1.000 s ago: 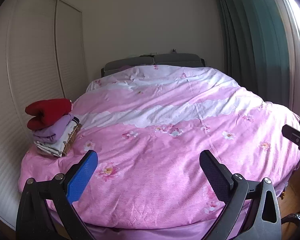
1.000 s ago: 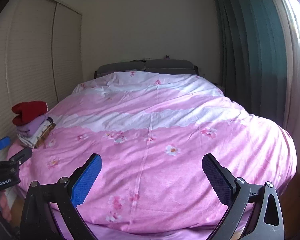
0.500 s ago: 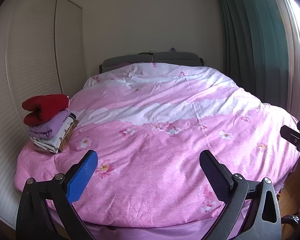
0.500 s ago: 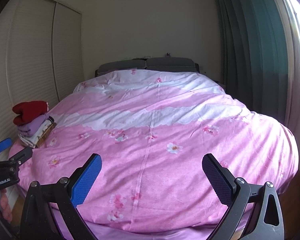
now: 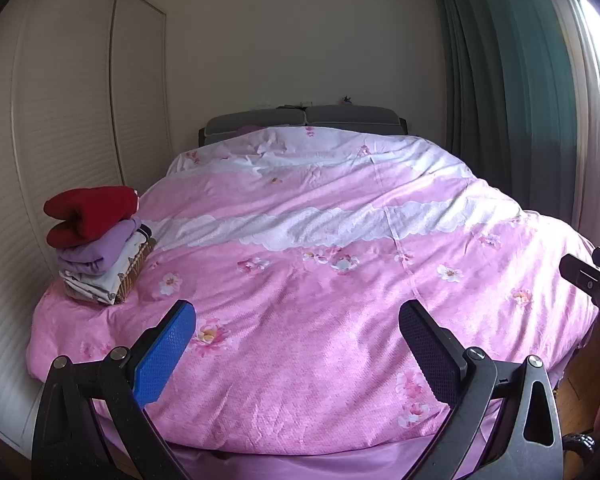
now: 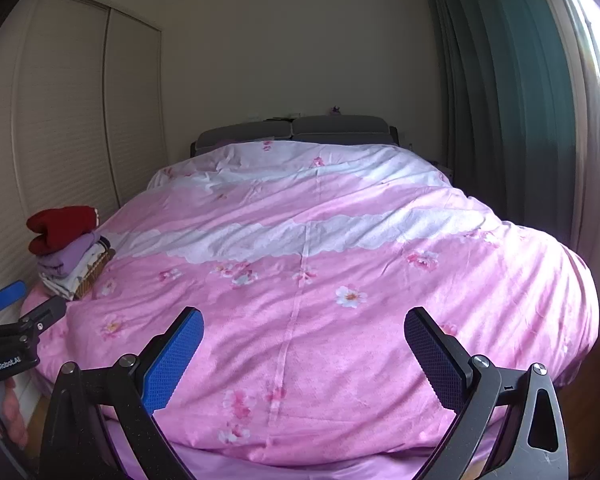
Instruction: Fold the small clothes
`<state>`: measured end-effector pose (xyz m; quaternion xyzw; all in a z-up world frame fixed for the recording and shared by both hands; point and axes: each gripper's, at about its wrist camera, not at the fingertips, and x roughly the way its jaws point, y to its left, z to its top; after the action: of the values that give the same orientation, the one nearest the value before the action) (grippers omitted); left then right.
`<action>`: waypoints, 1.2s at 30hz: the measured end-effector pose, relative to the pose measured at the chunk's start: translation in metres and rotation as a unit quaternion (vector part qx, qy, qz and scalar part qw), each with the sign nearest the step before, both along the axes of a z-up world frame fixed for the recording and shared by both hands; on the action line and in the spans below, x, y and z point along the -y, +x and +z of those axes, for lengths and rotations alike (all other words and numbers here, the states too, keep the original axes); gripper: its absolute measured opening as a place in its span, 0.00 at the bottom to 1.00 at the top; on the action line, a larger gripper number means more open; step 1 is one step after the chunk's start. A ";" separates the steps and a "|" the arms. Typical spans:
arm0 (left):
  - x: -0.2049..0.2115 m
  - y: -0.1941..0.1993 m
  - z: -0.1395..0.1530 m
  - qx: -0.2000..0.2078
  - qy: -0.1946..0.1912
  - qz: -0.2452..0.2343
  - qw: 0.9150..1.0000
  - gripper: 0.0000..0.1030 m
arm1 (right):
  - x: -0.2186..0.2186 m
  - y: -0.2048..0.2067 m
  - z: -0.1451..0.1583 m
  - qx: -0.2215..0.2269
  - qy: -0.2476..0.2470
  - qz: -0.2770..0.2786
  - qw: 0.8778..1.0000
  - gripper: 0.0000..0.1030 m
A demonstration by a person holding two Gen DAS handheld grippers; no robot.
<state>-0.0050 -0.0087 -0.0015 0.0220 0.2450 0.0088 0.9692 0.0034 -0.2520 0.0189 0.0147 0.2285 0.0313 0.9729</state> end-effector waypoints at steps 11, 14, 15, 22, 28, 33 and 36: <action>0.001 0.000 0.001 -0.001 -0.001 0.000 1.000 1.00 | -0.001 0.000 0.000 -0.001 -0.001 0.000 1.000 0.99; 0.002 0.000 0.001 0.000 -0.001 0.001 1.000 1.00 | -0.001 0.000 0.001 0.000 0.000 0.000 1.000 0.99; 0.002 0.000 0.001 0.000 -0.001 0.000 1.000 1.00 | 0.000 0.000 0.000 0.000 -0.001 0.000 1.000 0.99; 0.001 0.000 0.001 0.000 -0.002 0.001 1.000 1.00 | 0.000 0.000 0.000 0.000 0.001 0.000 1.000 0.99; 0.003 0.000 0.001 0.000 -0.001 0.000 1.000 1.00 | 0.001 0.000 0.000 0.000 0.000 0.000 1.000 0.99; 0.003 0.000 0.001 0.000 -0.002 0.001 1.000 1.00 | 0.001 0.000 0.000 0.000 0.000 0.000 1.000 0.99; 0.003 0.000 0.001 -0.001 -0.002 -0.001 1.000 1.00 | 0.001 0.000 0.000 0.000 0.000 0.000 1.000 0.99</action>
<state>-0.0052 -0.0113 -0.0006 0.0199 0.2458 0.0074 0.9691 0.0034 -0.2530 0.0193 0.0143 0.2280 0.0311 0.9731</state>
